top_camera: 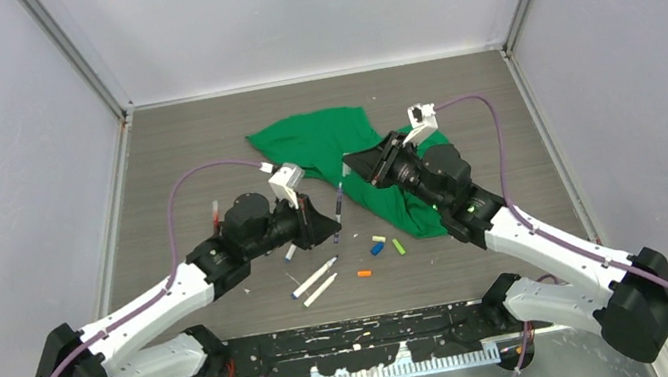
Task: Insert the pens into the pen caps
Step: Pick up the pen from the center of the board, then insert the pen cap onto the pen.
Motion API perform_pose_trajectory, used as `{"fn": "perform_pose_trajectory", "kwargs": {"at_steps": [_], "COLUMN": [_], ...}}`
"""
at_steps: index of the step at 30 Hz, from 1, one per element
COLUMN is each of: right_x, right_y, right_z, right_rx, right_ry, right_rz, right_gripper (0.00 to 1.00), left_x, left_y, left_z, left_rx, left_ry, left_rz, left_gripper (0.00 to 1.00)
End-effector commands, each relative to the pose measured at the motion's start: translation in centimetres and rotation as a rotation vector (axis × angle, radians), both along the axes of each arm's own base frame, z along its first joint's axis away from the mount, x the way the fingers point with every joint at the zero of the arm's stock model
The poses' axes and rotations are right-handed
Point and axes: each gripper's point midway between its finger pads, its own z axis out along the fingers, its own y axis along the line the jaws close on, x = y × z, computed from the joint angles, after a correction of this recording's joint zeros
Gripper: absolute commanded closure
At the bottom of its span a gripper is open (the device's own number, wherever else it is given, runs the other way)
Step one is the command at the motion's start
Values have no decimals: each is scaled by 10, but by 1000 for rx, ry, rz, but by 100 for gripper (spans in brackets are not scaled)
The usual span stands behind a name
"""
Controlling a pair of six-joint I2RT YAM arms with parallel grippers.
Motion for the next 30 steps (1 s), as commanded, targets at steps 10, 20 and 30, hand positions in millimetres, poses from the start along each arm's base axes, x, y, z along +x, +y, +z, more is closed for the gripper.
{"fn": "perform_pose_trajectory", "kwargs": {"at_steps": [10, 20, 30], "right_x": [4, 4, 1], "right_y": [7, 9, 10], "right_z": [19, 14, 16], "right_rx": [58, 47, 53], "right_ry": [-42, -29, -32], "right_rz": [19, 25, 40], "right_gripper": [85, 85, 85], "left_x": [-9, -10, -7], "left_y": [-11, -10, -12], "left_z": [42, 48, 45], "left_rx": [-122, -133, -124], "left_ry": [-78, -90, -80], "left_rz": [-74, -67, -59], "left_gripper": [95, 95, 95]}}
